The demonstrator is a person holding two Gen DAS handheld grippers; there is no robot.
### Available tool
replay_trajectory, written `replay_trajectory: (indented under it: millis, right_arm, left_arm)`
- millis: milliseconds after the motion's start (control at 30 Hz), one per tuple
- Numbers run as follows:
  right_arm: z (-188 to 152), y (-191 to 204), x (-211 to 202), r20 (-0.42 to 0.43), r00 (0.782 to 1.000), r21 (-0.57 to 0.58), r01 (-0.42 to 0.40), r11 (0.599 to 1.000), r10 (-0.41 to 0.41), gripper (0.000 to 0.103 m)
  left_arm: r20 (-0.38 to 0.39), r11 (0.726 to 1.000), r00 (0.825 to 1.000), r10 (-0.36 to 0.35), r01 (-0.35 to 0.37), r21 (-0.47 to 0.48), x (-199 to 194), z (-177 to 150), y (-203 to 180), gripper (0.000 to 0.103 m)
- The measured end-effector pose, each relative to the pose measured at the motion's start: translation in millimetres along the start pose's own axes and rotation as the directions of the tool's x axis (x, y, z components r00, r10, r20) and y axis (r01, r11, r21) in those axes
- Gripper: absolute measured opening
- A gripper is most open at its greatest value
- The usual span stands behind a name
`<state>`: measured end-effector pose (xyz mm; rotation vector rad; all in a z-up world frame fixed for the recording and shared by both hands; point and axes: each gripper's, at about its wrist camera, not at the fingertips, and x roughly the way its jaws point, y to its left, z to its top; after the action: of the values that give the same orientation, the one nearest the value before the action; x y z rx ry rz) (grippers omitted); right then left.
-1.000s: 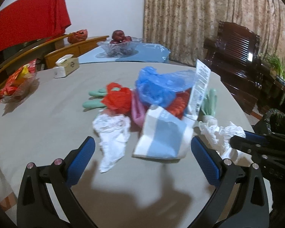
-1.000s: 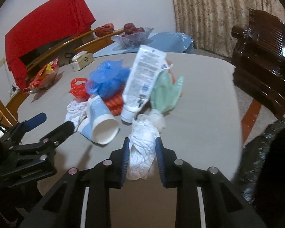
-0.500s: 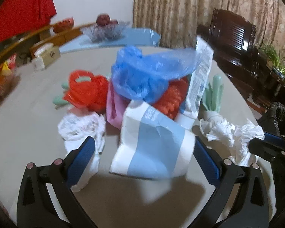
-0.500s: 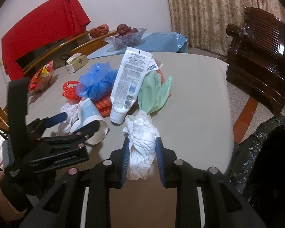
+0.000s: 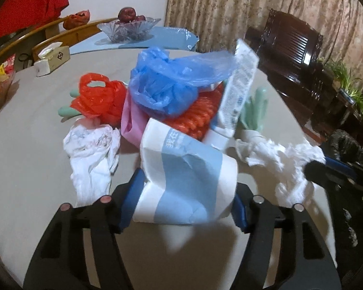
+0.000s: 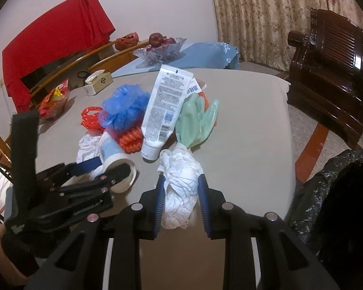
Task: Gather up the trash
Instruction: 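Carry tissue to bin with right gripper while left gripper grasps blue-white paper cup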
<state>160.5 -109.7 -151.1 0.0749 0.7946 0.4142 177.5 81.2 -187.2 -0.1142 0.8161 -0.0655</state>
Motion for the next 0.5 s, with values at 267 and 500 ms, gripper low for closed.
replay_trajectory:
  millis: [267,500]
  right_arm:
    - [0.2,-5.6,-27.0,0.04,0.999,0.012,0.005,1.0,-0.006,0.027]
    - [-5.3,-24.4,-64.1,0.078,0.996,0.042,0.03,0.999,-0.033,0.027]
  left_arm:
    - [0.052,0.999,0.999,-0.01,0.008,0.037,-39.9,-6.8,-21.0,0.062]
    - [0.073,0.995,0.995,-0.06,0.054,0.085,-55.7,1.2,-51.2,0.062]
